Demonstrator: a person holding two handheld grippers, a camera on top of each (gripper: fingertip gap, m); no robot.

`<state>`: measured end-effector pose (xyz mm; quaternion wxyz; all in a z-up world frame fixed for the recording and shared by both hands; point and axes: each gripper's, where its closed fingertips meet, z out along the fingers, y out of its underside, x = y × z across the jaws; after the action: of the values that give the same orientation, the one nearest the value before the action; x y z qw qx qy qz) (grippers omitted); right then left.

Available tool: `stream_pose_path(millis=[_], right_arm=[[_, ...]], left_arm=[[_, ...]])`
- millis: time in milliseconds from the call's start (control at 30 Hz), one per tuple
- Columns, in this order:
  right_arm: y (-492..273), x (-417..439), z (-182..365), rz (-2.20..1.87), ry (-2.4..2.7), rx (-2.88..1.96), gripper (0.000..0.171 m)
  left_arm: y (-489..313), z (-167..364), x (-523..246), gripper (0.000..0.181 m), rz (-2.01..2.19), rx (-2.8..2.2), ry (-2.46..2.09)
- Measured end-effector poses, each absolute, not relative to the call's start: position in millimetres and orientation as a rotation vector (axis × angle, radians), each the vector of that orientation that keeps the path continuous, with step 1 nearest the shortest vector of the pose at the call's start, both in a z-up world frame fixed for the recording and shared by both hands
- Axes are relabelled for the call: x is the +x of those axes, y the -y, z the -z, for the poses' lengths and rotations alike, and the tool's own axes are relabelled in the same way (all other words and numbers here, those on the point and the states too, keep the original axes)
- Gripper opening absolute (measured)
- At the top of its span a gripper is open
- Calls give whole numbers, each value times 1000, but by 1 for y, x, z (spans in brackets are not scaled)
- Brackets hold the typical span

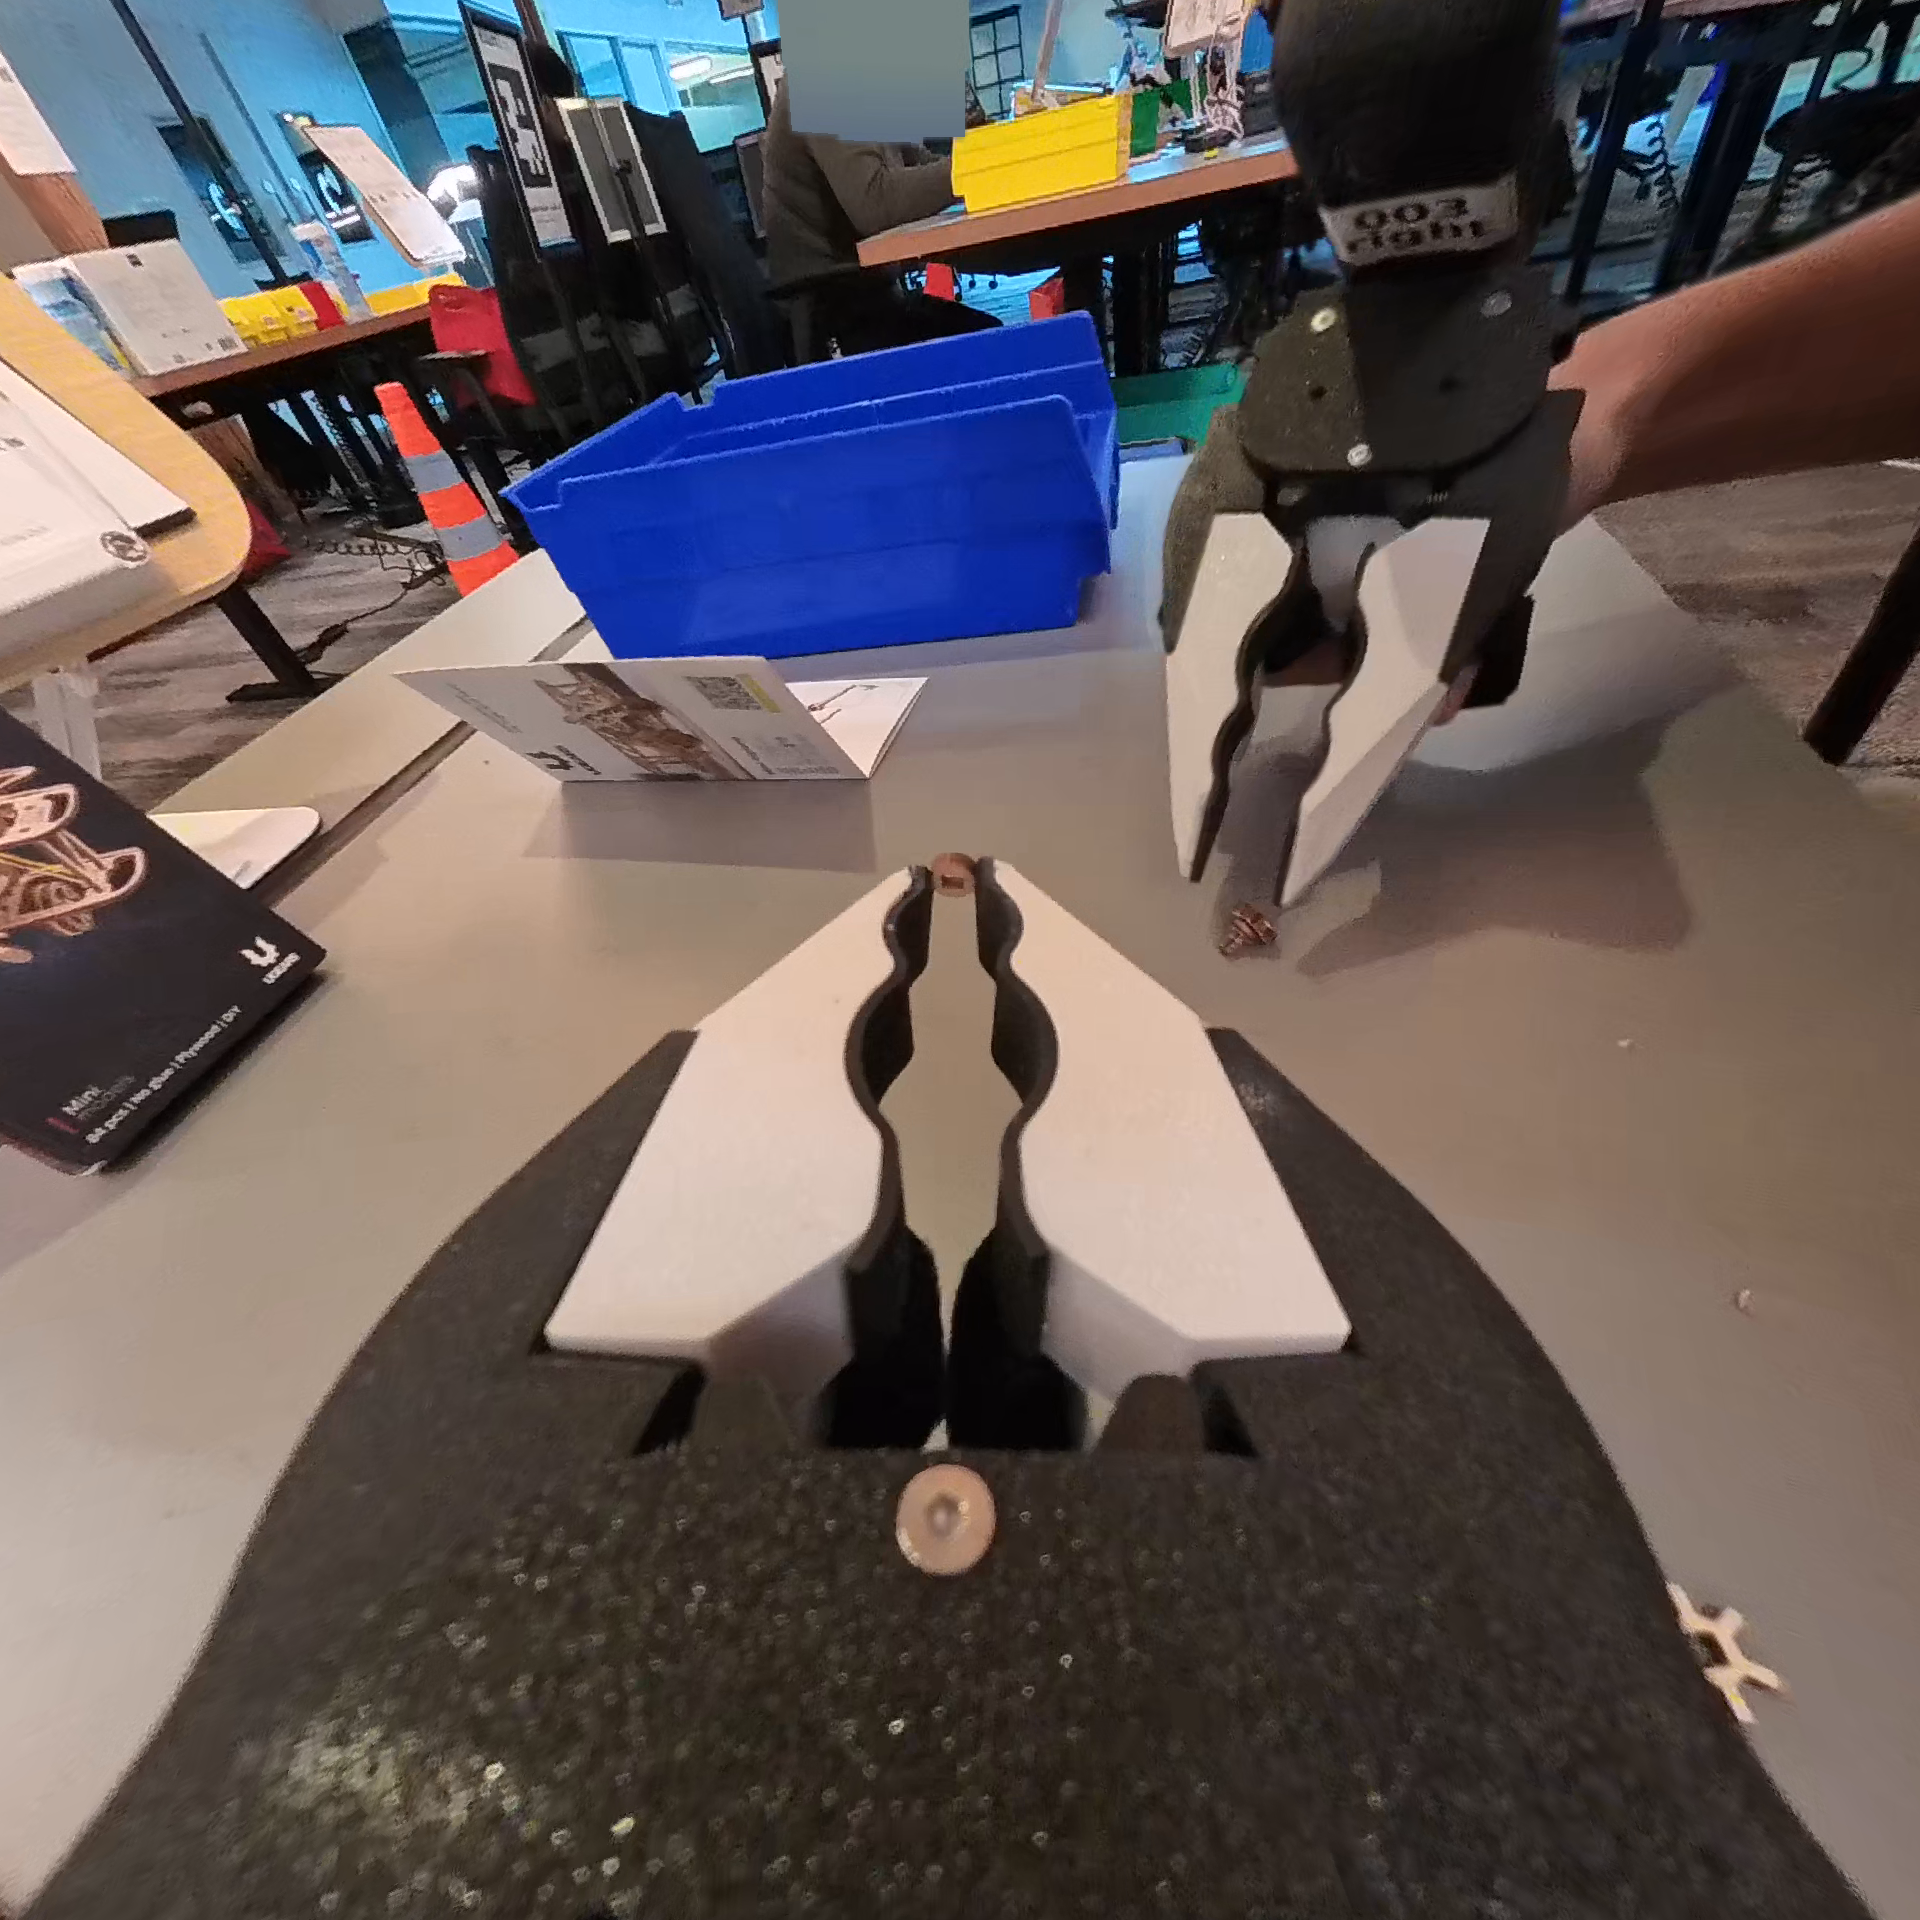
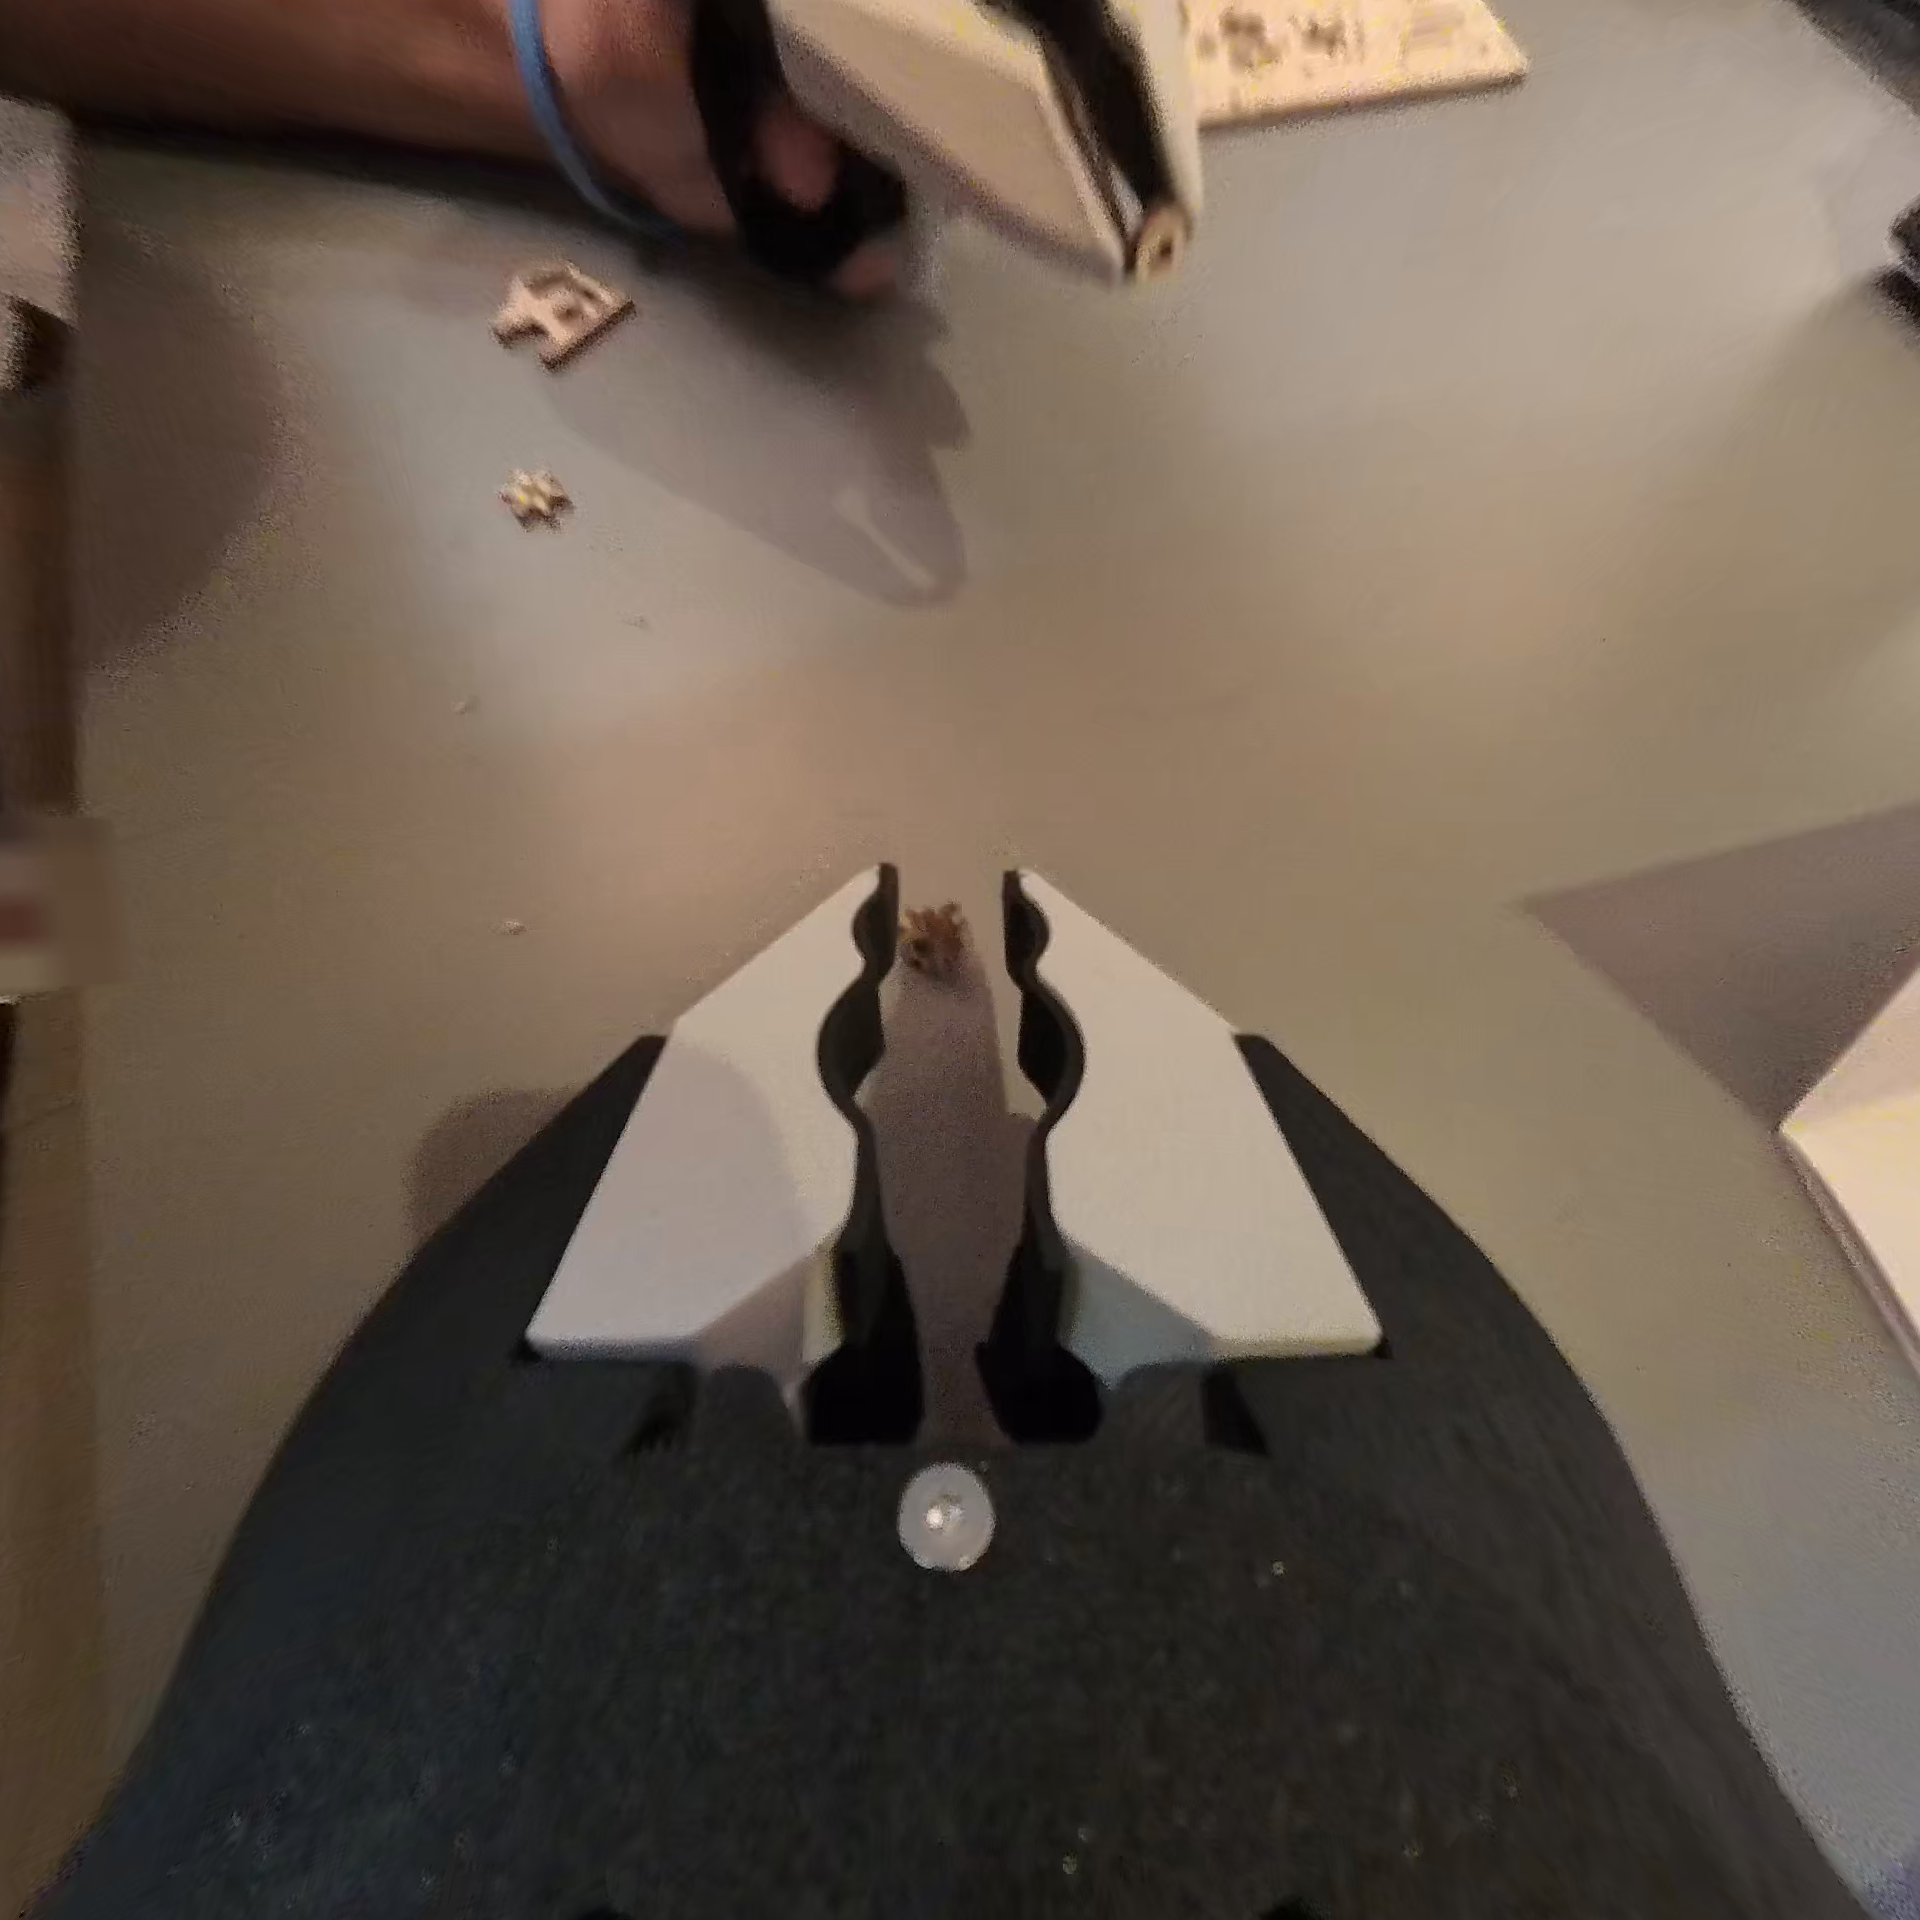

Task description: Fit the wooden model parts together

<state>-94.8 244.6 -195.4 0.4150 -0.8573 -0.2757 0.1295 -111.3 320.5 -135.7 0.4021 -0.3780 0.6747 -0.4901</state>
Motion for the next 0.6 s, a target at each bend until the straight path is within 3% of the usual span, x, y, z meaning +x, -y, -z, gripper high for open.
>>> stream_pose_path(millis=[300,600], right_arm=[[-233,-88,217,-110,673,-2283,20],[-228,-116,210,-382,540,-2289,24]], left_arm=[[-315,139,-112,6,1198,-916,-1737],[-310,145,-111,6,1119,-876,-1770]])
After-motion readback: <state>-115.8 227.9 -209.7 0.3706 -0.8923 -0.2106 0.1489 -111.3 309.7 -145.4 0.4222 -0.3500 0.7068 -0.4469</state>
